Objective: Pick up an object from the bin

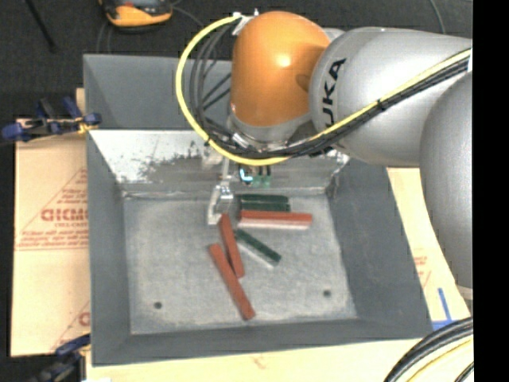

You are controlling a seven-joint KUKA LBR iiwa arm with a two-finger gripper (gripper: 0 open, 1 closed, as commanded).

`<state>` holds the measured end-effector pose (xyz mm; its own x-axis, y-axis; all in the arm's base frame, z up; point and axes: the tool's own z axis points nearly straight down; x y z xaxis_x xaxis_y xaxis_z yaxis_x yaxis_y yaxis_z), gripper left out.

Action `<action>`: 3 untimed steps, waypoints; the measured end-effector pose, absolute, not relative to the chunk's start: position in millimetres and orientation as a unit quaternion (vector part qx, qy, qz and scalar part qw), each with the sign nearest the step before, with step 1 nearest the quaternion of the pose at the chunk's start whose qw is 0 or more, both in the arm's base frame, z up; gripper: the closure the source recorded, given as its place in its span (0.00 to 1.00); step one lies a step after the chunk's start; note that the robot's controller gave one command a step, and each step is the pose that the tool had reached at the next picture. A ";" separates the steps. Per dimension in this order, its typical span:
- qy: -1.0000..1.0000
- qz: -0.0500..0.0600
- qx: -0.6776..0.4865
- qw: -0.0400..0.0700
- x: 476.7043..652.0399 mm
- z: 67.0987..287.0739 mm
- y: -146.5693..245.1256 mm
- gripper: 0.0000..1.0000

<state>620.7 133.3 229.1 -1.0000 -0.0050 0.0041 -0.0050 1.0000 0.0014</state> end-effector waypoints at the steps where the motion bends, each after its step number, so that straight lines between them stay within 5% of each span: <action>1: -1.000 -0.001 0.002 -0.001 621.5 233.7 132.7 0.00; 2: -1.000 -0.001 0.017 -0.006 612.2 193.5 116.4 0.00; 3: -0.993 0.000 0.117 -0.003 597.1 124.0 82.6 0.00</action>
Offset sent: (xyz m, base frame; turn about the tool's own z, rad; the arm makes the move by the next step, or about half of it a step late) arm -0.0301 -0.0449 -0.1117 -0.0823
